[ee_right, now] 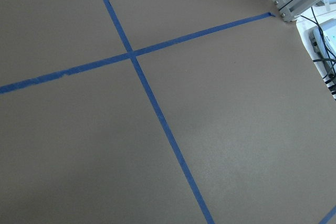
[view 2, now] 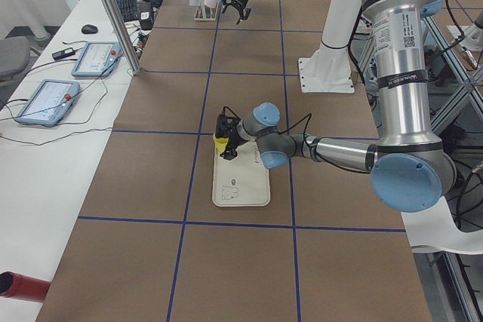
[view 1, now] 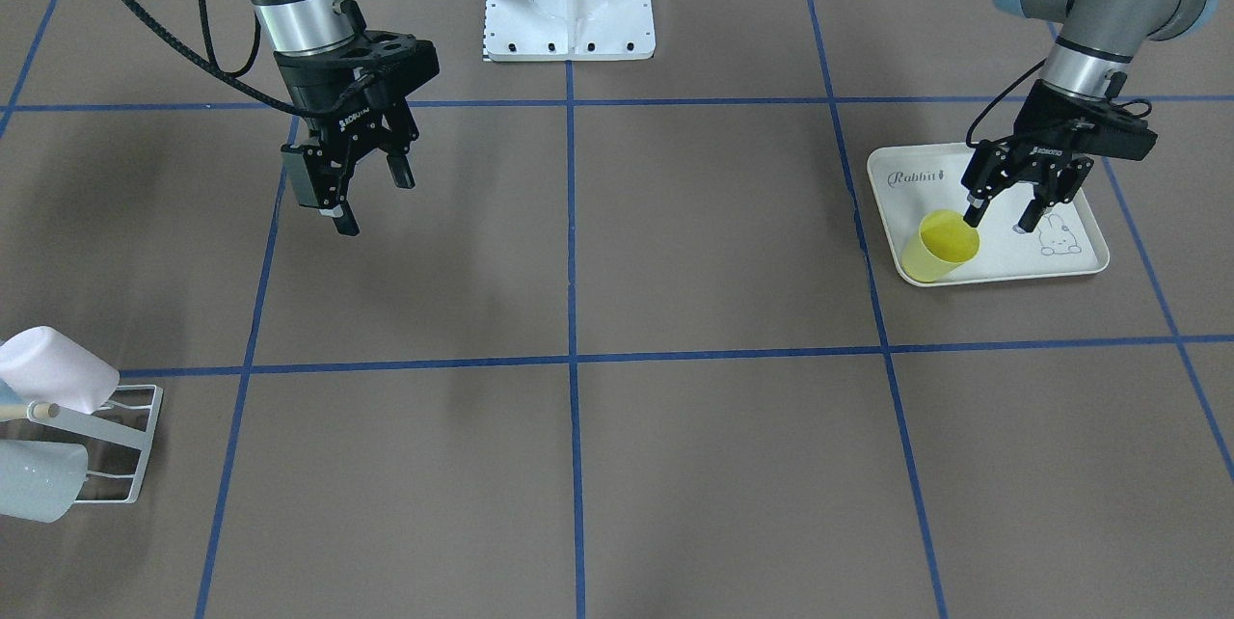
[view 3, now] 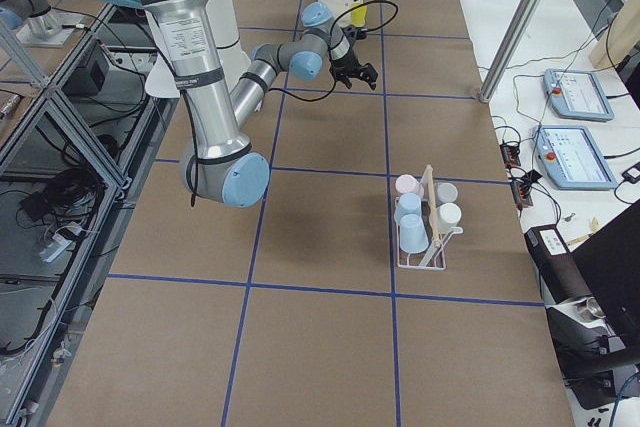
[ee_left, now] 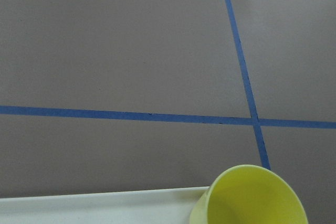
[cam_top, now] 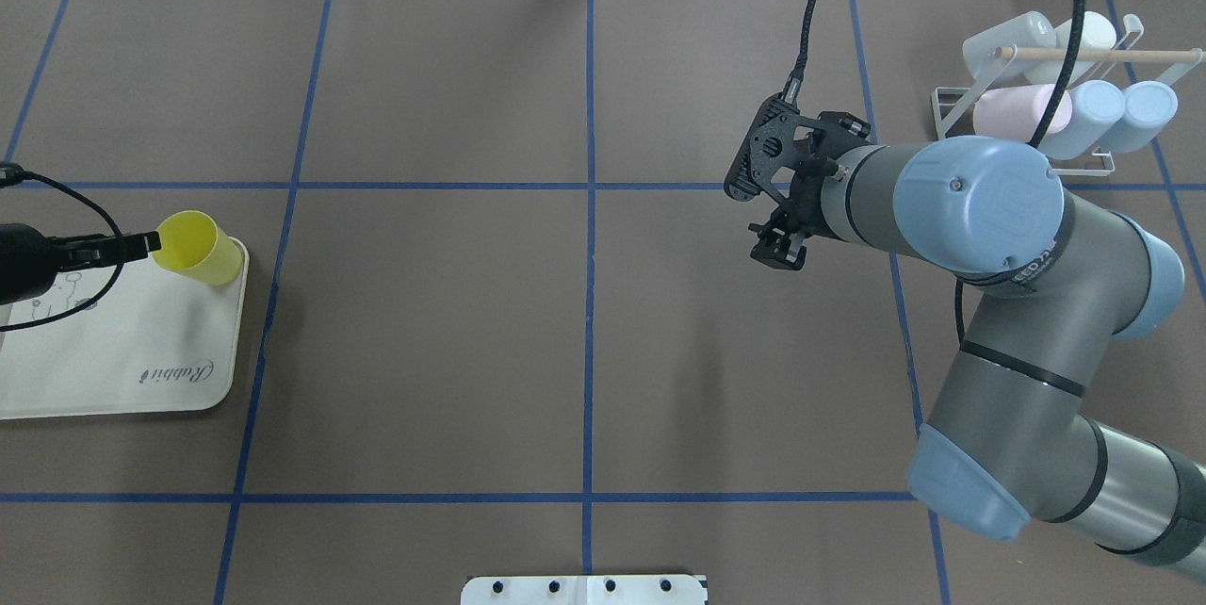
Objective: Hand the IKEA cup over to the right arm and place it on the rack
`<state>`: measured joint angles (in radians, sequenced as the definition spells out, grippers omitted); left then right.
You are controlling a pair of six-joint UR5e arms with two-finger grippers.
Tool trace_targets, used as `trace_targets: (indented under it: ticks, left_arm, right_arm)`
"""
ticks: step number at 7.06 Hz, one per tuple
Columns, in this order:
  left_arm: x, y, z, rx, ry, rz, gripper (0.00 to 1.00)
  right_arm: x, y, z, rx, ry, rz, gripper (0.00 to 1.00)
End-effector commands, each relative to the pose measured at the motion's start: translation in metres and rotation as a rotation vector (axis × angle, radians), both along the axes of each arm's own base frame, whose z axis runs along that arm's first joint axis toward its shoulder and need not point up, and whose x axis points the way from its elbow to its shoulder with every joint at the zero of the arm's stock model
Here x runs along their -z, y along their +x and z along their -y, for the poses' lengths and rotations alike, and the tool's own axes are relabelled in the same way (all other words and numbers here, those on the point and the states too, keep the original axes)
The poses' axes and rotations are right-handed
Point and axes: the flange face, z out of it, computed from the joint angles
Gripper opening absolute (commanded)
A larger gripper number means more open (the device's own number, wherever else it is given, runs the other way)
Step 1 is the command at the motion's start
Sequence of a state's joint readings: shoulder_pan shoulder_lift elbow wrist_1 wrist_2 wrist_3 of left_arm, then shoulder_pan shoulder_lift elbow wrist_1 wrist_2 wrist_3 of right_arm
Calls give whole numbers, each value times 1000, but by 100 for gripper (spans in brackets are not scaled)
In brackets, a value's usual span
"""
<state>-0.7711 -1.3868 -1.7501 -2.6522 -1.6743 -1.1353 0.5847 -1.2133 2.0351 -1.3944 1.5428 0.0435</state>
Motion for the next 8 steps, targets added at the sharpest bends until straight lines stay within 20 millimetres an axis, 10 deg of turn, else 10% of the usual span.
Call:
trace_targets:
  ticks: [1, 4, 7, 8]
  left_arm:
    - [1, 4, 4, 3, 1, -1, 51]
    - [16, 19, 17, 6, 0, -17, 49]
    - [14, 17, 16, 10, -2, -11, 0]
    - [12, 14, 15, 11, -3, -6, 0]
  right_arm:
    - [-2, 0, 0, 0, 0, -5, 99]
    - [-3, 1, 0, -2, -2, -7, 99]
    - [-5, 1, 1, -3, -3, -8, 99]
    - [-5, 0, 0, 0, -4, -8, 99]
